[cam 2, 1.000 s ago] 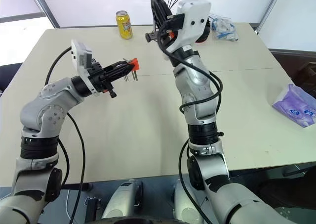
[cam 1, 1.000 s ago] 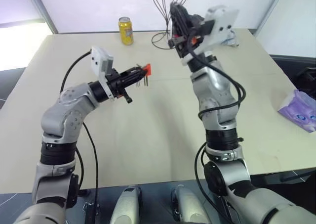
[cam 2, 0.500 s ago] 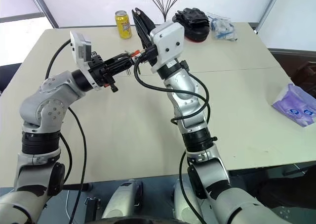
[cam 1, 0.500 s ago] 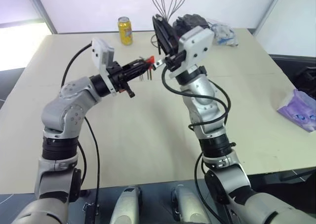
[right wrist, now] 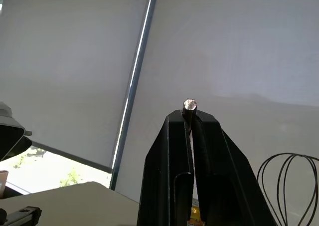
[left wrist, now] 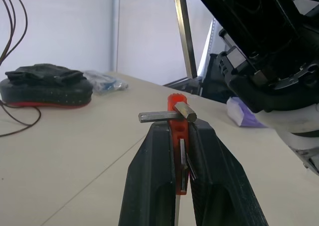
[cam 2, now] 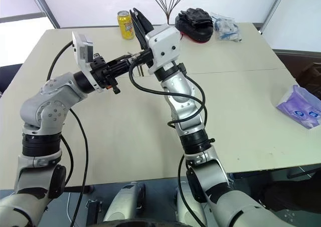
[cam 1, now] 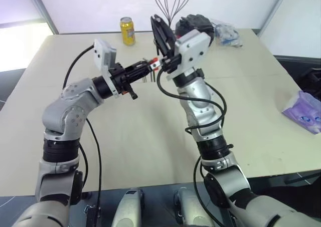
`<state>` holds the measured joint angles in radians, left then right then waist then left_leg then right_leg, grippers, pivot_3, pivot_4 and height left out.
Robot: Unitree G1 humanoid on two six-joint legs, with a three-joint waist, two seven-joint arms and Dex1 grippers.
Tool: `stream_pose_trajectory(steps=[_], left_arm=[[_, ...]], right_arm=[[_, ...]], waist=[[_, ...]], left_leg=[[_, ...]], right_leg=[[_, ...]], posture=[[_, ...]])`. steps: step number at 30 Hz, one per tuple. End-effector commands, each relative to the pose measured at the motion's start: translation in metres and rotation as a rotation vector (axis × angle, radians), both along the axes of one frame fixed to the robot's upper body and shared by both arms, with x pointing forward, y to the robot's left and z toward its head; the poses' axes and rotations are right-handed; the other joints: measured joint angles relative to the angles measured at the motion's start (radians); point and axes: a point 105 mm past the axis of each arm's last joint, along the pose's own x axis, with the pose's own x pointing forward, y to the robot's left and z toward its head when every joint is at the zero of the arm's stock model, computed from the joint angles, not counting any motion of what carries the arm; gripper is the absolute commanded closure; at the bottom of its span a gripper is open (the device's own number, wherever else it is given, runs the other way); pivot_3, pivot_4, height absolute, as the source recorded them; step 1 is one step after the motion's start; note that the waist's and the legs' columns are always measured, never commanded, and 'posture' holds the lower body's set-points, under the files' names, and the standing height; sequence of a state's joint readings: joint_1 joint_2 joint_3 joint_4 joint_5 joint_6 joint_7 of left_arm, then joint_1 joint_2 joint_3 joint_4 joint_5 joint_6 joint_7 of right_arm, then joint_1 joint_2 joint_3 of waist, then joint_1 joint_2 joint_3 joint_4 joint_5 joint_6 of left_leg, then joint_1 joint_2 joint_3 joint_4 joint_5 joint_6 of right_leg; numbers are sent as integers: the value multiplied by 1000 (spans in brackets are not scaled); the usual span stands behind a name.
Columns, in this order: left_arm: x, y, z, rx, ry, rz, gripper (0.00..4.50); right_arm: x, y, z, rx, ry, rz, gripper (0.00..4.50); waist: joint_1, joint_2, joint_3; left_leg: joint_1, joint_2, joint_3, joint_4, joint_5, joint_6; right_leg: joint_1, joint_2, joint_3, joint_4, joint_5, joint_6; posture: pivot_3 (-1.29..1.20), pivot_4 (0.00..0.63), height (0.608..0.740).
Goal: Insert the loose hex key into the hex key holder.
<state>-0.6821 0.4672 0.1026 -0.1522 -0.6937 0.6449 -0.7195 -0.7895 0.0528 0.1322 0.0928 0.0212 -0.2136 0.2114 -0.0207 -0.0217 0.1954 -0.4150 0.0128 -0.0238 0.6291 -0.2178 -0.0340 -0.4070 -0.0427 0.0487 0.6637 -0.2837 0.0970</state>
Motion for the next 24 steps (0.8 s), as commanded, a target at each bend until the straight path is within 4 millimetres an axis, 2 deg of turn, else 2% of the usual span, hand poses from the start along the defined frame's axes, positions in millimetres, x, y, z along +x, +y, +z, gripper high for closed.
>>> stream_pose_trajectory(steps=[1, 24], left_arm=[[-8, -1, 16, -24, -62, -23, 4500], [-11, 3, 26, -64, -61, -21, 4500]], right_arm=[[-10, 4, 16, 22, -69, 21, 4453], [-4, 5, 9, 10, -72, 12, 4453]], waist=[[0, 0, 0], [0, 0, 0]], left_leg=[[0, 0, 0, 0, 0, 0], [0, 0, 0, 0, 0, 0]], right_leg=[[0, 0, 0, 0, 0, 0], [0, 0, 0, 0, 0, 0]], posture=[[0, 150, 740], [0, 150, 740]])
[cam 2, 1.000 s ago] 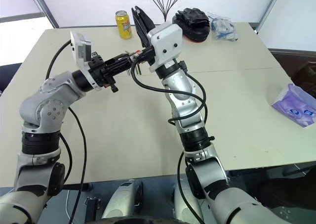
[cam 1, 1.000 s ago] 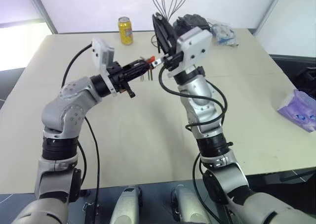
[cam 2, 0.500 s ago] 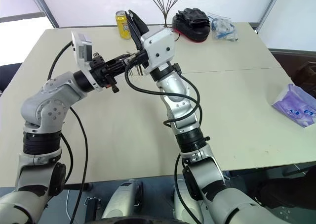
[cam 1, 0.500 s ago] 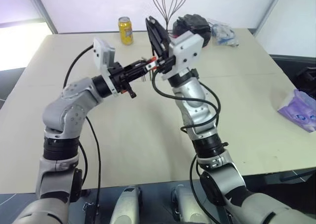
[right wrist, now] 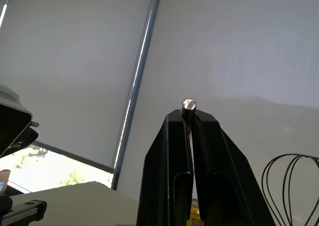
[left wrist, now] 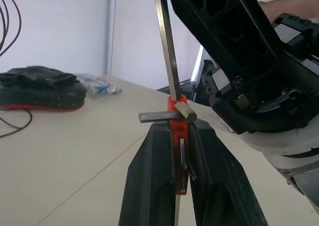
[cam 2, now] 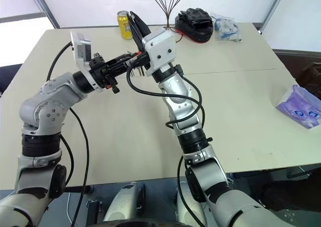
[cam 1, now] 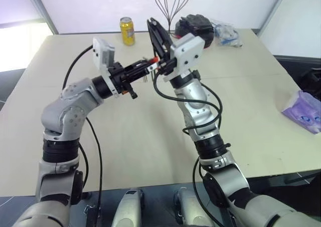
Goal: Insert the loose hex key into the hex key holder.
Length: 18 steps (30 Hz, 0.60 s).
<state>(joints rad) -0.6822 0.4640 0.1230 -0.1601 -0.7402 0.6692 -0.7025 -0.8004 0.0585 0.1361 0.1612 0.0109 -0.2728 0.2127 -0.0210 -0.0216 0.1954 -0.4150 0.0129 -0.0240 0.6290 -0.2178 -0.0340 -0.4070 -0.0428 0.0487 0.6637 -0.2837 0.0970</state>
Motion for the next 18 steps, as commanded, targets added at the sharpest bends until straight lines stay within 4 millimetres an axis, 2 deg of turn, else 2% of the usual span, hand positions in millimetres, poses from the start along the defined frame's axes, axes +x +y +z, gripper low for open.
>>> stream_pose_trajectory(steps=[1, 15, 18], left_arm=[[-8, 2, 22, -30, -75, -7, 4500], [-8, 5, 28, -52, -71, 3, 4500], [-7, 5, 28, -50, -71, 6, 4500]], right_arm=[[-8, 0, 15, 19, -69, 8, 4453], [-11, 3, 14, -1, -82, 15, 4453], [-13, 4, 12, -18, -87, 21, 3538]], waist=[[0, 0, 0], [0, 0, 0], [0, 0, 0]], left_leg=[[0, 0, 0, 0, 0, 0], [0, 0, 0, 0, 0, 0], [0, 0, 0, 0, 0, 0]], right_leg=[[0, 0, 0, 0, 0, 0], [0, 0, 0, 0, 0, 0], [0, 0, 0, 0, 0, 0]], posture=[[0, 150, 740], [0, 150, 740], [0, 150, 740]])
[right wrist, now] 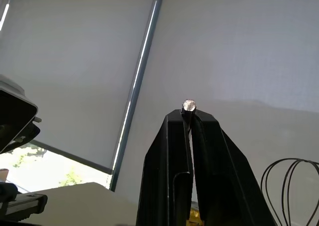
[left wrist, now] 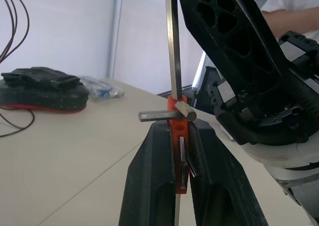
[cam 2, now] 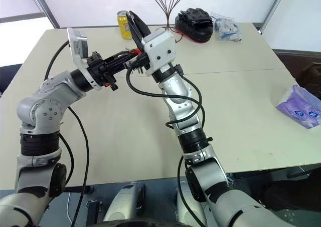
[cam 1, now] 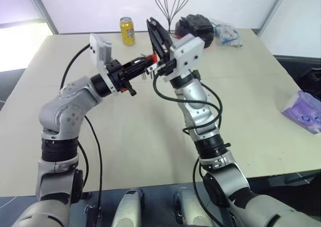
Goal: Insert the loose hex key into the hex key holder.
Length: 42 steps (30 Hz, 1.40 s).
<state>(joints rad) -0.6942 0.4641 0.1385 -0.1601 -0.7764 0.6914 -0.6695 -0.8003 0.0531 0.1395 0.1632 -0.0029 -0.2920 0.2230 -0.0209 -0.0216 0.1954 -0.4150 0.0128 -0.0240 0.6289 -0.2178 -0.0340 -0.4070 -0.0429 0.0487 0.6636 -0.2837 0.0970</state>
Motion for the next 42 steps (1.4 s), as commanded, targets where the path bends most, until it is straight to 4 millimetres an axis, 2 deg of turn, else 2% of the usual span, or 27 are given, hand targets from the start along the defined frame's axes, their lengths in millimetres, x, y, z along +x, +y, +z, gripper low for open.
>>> stream_pose_trajectory(steps=[1, 5, 6, 9, 11, 13, 19, 23, 28, 31, 35, 40, 42], left_arm=[[-7, 3, 22, -19, -85, 0, 4500], [-7, 3, 22, -18, -82, 1, 4500], [-6, 2, 21, -18, -78, -1, 4500], [-6, 1, 18, -19, -66, -7, 4500], [-5, -1, 13, -15, -48, -17, 4500], [-3, -2, 1, -6, -1, -20, 4500], [-5, -16, -37, 21, 137, -70, 4500], [-10, -39, -65, 7, 250, -143, 4500], [-6, -68, -90, -78, 400, -201, 4500], [-5, -88, -109, -100, 500, -233, 4500], [2, -96, -127, -100, 574, -204, 4500], [13, -92, -147, -90, 650, -133, 4500], [18, -87, -157, -67, 671, -96, 3586]], right_arm=[[-11, 4, 11, -4, -64, 23, 3068], [-13, 5, 7, -27, -54, 40, 894], [-14, 1, 4, -42, -50, 40, 495], [-16, -10, -6, -81, -38, 26, 495], [-18, -30, -13, -112, -21, -16, 495], [-23, -61, -21, -163, 4, -89, 495], [-36, -118, -41, -358, 116, -193, 495], [-42, -149, -47, -464, 172, -263, 495], [-47, -163, -49, -500, 192, -315, 495], [-49, -164, -50, -510, 190, -334, 495], [-51, -161, -52, -511, 189, -341, 495], [-53, -158, -57, -532, 188, -347, 495], [-52, -157, -58, -534, 189, -346, 438]], waist=[[0, 0, 0], [0, 0, 0], [0, 0, 0], [3, 0, 0], [4, 0, 0], [9, 0, 0], [6, 0, 0], [6, 0, 0], [7, 0, 0], [9, 0, 0], [6, 0, 0], [8, 0, 0], [9, 0, 0]], left_leg=[[0, 0, 0, 0, 0, 0], [0, 0, 0, 0, 0, 0], [0, 0, 0, 0, 0, 0], [0, 0, 0, 0, 0, 0], [-1, 0, 0, 0, 0, 0], [-1, -1, -1, 0, 0, 0], [-3, -1, -1, 0, 0, 0], [-3, -1, -1, 1, 0, 0], [-2, -2, -1, 2, 0, 0], [-2, -3, 0, 2, 0, 0], [-3, -4, 0, 2, 0, 0], [-3, -4, 0, 2, 0, 0], [-3, -4, 0, 2, 0, 0]], right_leg=[[0, 0, 0, 0, 0, 0], [0, 0, 0, 0, 0, 0], [0, 0, 0, 0, 0, 0], [0, 0, 0, 0, 0, 0], [0, -1, 0, 0, 0, 0], [0, -1, 0, -1, 0, 0], [0, -1, -1, -3, 0, 0], [1, 1, -1, -3, 0, 0], [1, 1, -1, -3, 0, 0], [2, 1, -1, -3, 0, 0], [1, 1, -1, -3, 0, 0], [2, 1, -1, -3, 0, 0], [2, 1, -1, -3, 0, 0]], posture=[[0, 150, 740], [0, 150, 740], [0, 150, 740], [0, 150, 740], [0, 150, 740], [0, 150, 740], [0, 150, 740], [0, 150, 740], [0, 150, 740], [0, 150, 740], [0, 150, 740], [0, 150, 740], [0, 150, 740]])
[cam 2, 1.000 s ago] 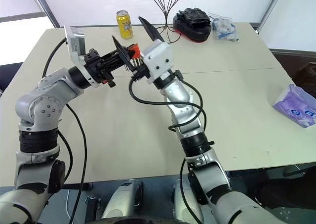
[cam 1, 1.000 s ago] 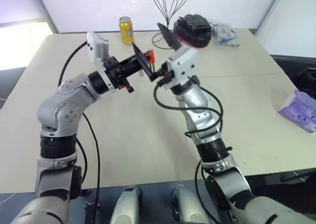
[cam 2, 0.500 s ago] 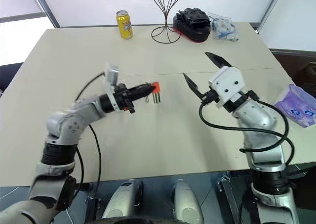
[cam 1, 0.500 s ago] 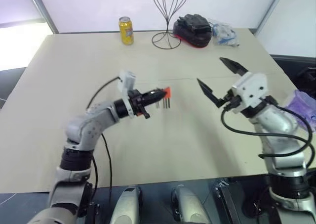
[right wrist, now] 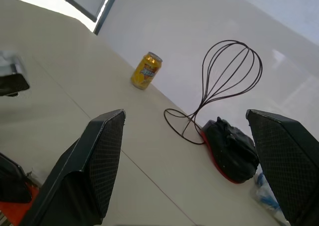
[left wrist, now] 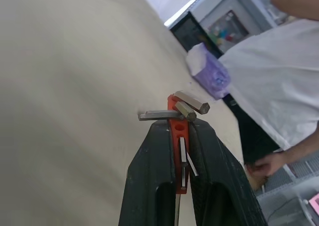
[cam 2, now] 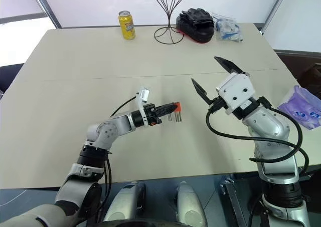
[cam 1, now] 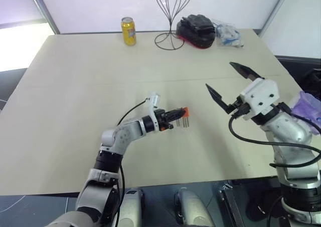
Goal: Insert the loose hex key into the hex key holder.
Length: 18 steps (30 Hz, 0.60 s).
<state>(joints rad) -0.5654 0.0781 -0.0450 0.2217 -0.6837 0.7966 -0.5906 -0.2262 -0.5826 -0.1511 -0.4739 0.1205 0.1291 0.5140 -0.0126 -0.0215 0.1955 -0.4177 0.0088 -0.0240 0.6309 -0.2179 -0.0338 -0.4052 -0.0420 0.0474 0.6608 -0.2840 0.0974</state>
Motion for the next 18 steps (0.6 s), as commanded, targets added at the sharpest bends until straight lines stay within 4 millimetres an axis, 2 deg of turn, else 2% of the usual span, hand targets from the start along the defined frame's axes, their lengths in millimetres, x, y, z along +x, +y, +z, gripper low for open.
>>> stream_pose_trajectory(steps=[1, 3, 5, 7, 8, 13, 18], left_arm=[[11, 9, -2, 42, -20, 47, 3275], [14, 16, -9, 70, -9, 64, 2528], [17, 24, -14, 89, -3, 89, 1421], [23, 36, -11, 108, -28, 132, 388], [26, 44, -7, 117, -54, 156, 28], [28, 72, 23, 178, -231, 188, 28], [4, 89, 52, 277, -429, 82, 28]], right_arm=[[-6, 5, 8, -12, -48, 8, 438], [-6, 7, 6, -18, -47, 13, 438], [-5, 9, 6, -17, -45, 16, 438], [-3, 9, 6, -20, -43, 20, 438], [-2, 10, 5, -23, -41, 23, 438], [2, 7, 4, -42, -25, 29, 438], [10, -9, -4, -113, 79, 50, 438]], waist=[[0, 0, 0], [-1, 0, 0], [0, 0, 0], [0, 0, 0], [-3, 0, 0], [-5, 0, 0], [3, 0, 0]], left_leg=[[0, 0, 0, 0, 0, 0], [0, 0, 0, 0, 0, 0], [0, 0, 0, 0, 0, 0], [1, 0, -1, 0, 0, 0], [2, 0, -1, 0, 0, 0], [7, 2, -1, -2, 0, 0], [6, 2, -1, -2, 0, 0]], right_leg=[[0, 0, 0, 0, 0, 0], [0, 0, 0, 0, 0, 0], [0, 0, 0, 0, 0, 0], [1, 0, 0, 0, 0, 0], [2, 0, 0, 0, 0, 0], [4, 2, 2, 0, 0, 0], [5, -1, 1, -1, 0, 0]], posture=[[0, 150, 740], [0, 150, 740], [0, 150, 740], [0, 150, 740], [0, 150, 740], [0, 150, 740], [0, 150, 740]])
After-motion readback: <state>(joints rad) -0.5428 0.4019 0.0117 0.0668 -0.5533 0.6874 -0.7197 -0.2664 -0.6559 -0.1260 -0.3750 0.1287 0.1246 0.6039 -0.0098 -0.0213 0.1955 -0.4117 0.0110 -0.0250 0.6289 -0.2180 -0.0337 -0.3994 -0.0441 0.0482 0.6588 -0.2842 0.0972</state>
